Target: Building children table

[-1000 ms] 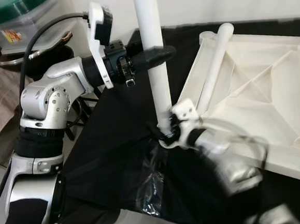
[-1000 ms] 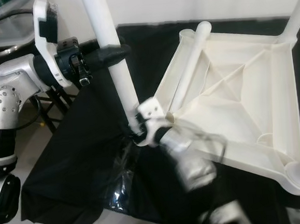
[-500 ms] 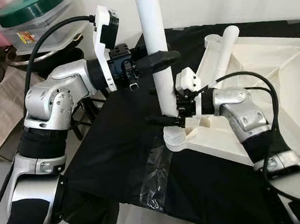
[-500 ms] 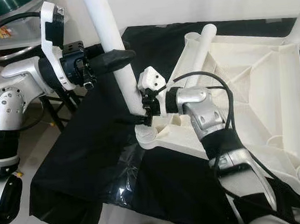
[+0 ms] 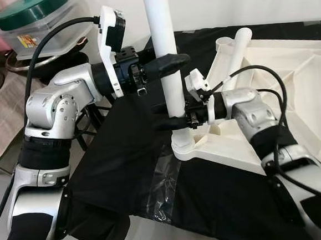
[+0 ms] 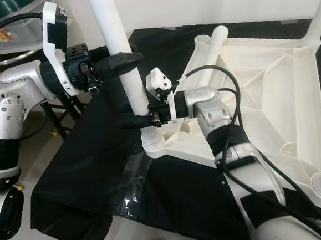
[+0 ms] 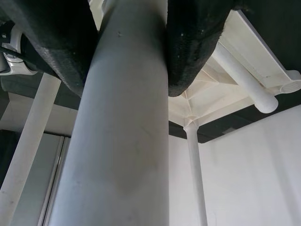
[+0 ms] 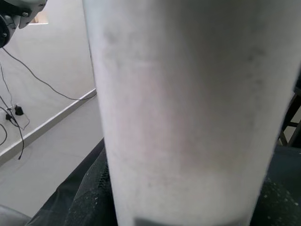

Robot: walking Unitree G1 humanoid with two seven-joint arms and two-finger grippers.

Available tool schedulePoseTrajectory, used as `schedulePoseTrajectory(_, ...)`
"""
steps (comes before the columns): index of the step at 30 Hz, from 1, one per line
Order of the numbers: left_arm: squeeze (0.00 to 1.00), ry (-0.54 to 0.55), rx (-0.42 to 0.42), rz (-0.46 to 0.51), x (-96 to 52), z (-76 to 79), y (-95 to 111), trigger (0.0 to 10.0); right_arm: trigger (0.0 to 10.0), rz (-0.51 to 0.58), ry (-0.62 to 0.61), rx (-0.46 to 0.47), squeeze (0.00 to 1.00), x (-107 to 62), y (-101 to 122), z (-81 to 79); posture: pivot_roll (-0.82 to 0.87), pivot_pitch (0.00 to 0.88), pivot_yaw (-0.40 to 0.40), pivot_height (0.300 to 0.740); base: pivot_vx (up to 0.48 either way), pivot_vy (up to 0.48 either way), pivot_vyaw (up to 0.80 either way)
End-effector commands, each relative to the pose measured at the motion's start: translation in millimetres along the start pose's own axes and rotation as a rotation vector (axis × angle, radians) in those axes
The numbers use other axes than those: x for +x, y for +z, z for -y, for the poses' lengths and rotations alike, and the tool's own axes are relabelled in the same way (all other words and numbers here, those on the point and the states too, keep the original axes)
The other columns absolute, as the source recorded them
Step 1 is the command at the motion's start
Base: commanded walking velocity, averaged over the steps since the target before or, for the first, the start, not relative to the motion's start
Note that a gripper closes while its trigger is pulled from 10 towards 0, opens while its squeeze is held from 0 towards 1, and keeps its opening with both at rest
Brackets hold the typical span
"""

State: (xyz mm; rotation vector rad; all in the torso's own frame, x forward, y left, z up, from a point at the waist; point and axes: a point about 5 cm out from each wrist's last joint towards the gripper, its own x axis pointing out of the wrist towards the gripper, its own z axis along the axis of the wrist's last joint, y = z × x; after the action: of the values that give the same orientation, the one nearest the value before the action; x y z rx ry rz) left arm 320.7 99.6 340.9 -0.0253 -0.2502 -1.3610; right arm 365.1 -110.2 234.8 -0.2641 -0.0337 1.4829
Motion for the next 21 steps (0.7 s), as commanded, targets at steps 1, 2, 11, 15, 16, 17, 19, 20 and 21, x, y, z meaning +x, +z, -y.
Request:
schedulePoseTrajectory(1,0.0,-0.099,-0.055,-0.012,7.8,8.5,-7.5,0.0,0.0,0.04,-0.046,-0.033,0.0,5.1,8.1,4.8,0.01,0.073,0.141,0.74,0.0,0.0,0.0)
schedulePoseTrajectory(2,1.0,-0.093,-0.059,-0.014,7.1,8.2,-8.2,10.0,0.0,0.038,-0.088,-0.024,0.0,5.0,2.6,5.2,0.01,0.073,0.141,0.74,0.0,0.0,0.0)
schedulePoseTrajectory(11,0.0,0.048,-0.086,0.009,-1.1,-2.2,-6.5,10.0,0.0,-0.161,-0.7,0.323,0.0,42.1,-91.4,-64.4,0.01,0.109,0.108,0.74,0.0,0.0,0.0)
schedulePoseTrajectory(15,0.0,0.07,-0.095,0.004,-3.2,-5.2,-9.6,10.0,0.0,-0.209,-0.923,0.391,0.0,50.8,-106.9,-94.8,-0.01,0.092,0.138,0.74,0.0,0.0,0.0)
schedulePoseTrajectory(16,0.0,0.067,-0.1,-0.004,-1.3,-5.4,-13.1,10.0,0.0,-0.19,-0.942,0.358,0.0,52.2,-104.2,-88.0,-0.02,0.088,0.133,0.74,0.0,0.0,0.0)
schedulePoseTrajectory(17,0.0,0.067,-0.1,-0.004,-1.3,-5.4,-13.1,10.0,0.0,-0.19,-0.942,0.358,0.0,52.2,-104.2,-88.0,-0.02,0.088,0.133,0.74,0.0,0.0,0.0)
schedulePoseTrajectory(19,0.0,0.063,-0.099,-0.011,0.5,-5.6,-15.1,10.0,0.0,-0.173,-0.951,0.331,0.0,52.5,-100.9,-81.3,-0.03,0.078,0.129,0.74,0.0,0.0,0.0)
schedulePoseTrajectory(20,0.0,0.063,-0.099,-0.011,0.5,-5.6,-15.1,10.0,0.0,-0.173,-0.951,0.331,0.0,52.5,-100.9,-81.3,-0.03,0.078,0.129,0.74,0.0,0.0,0.0)
schedulePoseTrajectory(21,0.0,0.063,-0.1,-0.009,1.6,-5.9,-15.4,8.1,0.0,-0.165,-0.963,0.31,0.0,51.8,-99.0,-76.0,-0.03,0.075,0.124,0.74,0.0,0.0,0.0)
